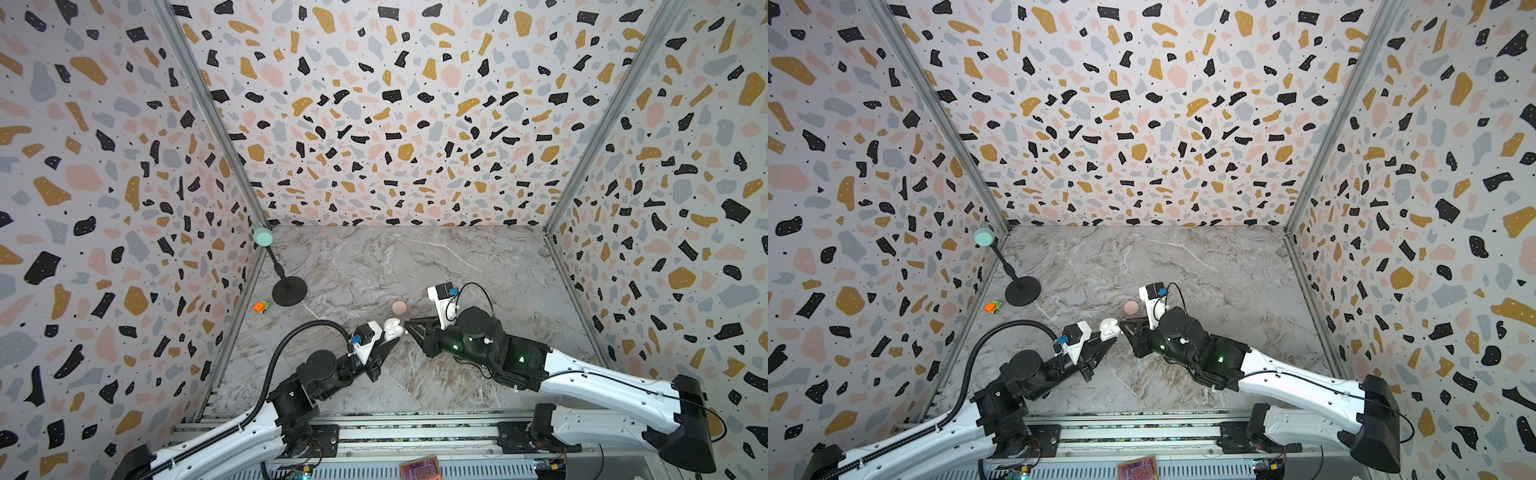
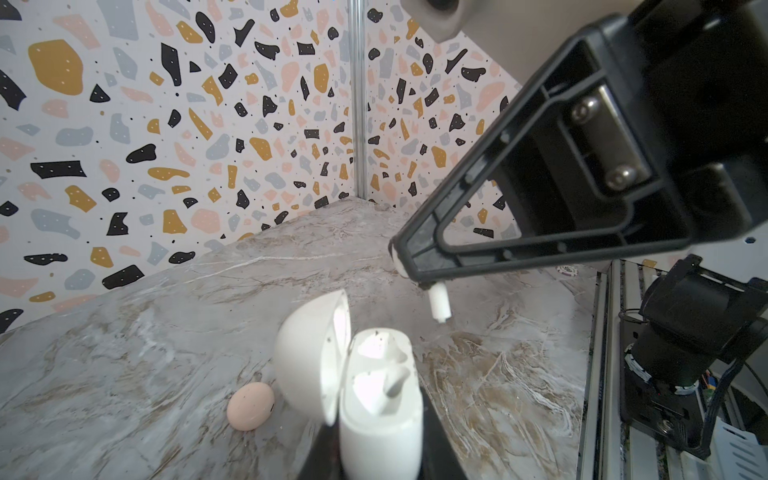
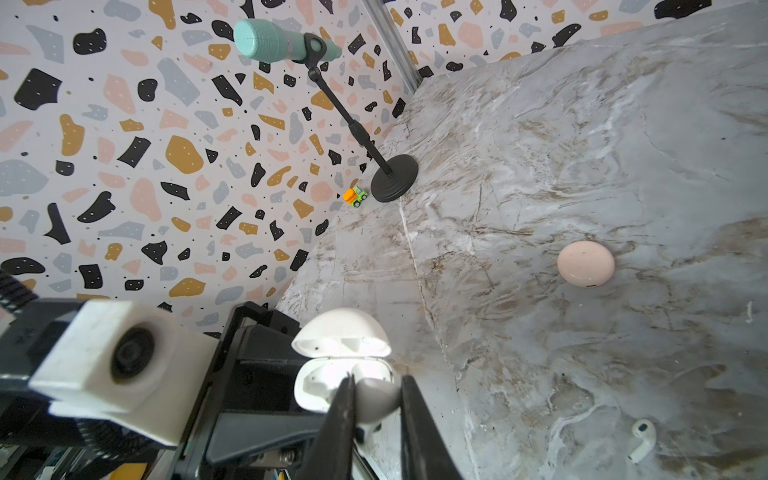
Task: Insert the wireless bluetooth earbuds into the charging case
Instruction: 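Carry the earbud toward the open white case held by the left gripper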
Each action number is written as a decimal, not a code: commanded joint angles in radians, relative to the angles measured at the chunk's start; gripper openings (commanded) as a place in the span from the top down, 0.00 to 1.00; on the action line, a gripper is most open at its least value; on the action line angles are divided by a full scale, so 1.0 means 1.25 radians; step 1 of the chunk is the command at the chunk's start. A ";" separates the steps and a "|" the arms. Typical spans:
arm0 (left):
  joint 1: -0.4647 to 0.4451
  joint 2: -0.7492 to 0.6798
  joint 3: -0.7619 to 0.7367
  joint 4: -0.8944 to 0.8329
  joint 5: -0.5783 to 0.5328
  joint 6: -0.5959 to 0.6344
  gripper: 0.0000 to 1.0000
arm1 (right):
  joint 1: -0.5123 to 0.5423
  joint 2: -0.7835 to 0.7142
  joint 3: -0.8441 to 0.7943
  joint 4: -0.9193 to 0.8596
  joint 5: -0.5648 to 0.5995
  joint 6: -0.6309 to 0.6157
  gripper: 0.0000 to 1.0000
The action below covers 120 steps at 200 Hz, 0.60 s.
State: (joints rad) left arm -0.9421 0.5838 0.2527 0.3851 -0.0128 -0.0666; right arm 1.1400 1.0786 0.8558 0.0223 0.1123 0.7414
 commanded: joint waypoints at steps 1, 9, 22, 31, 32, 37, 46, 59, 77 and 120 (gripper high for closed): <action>0.006 -0.010 -0.010 0.048 0.014 -0.004 1.00 | 0.014 -0.003 0.035 0.033 0.027 -0.014 0.80; 0.006 -0.010 -0.010 0.048 0.016 -0.004 1.00 | 0.018 0.001 0.036 0.037 0.031 -0.016 0.80; 0.006 -0.008 -0.010 0.047 0.021 -0.004 1.00 | 0.023 0.007 0.040 0.038 0.036 -0.016 0.80; 0.007 -0.009 -0.009 0.047 0.024 -0.004 1.00 | 0.027 0.011 0.042 0.040 0.038 -0.019 0.80; 0.006 -0.009 -0.008 0.047 0.024 -0.004 1.00 | 0.027 0.011 0.041 0.040 0.039 -0.019 0.80; 0.007 -0.010 -0.009 0.047 0.025 -0.004 1.00 | 0.029 0.014 0.043 0.042 0.041 -0.021 0.80; 0.007 -0.012 -0.010 0.047 0.028 -0.002 1.00 | 0.033 0.016 0.043 0.043 0.046 -0.022 0.80; 0.006 -0.012 -0.010 0.045 0.029 -0.002 1.00 | 0.036 0.019 0.045 0.046 0.050 -0.025 0.80; 0.006 -0.015 -0.010 0.043 0.031 -0.001 1.00 | 0.037 0.023 0.047 0.051 0.051 -0.026 0.80; 0.006 -0.017 -0.009 0.040 0.032 0.000 1.00 | 0.041 0.035 0.046 0.061 0.049 -0.024 0.80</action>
State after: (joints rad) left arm -0.9379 0.5751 0.2527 0.3866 0.0185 -0.0673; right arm 1.1839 1.1168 0.8711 0.0685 0.1551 0.7231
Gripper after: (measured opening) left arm 0.223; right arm 0.204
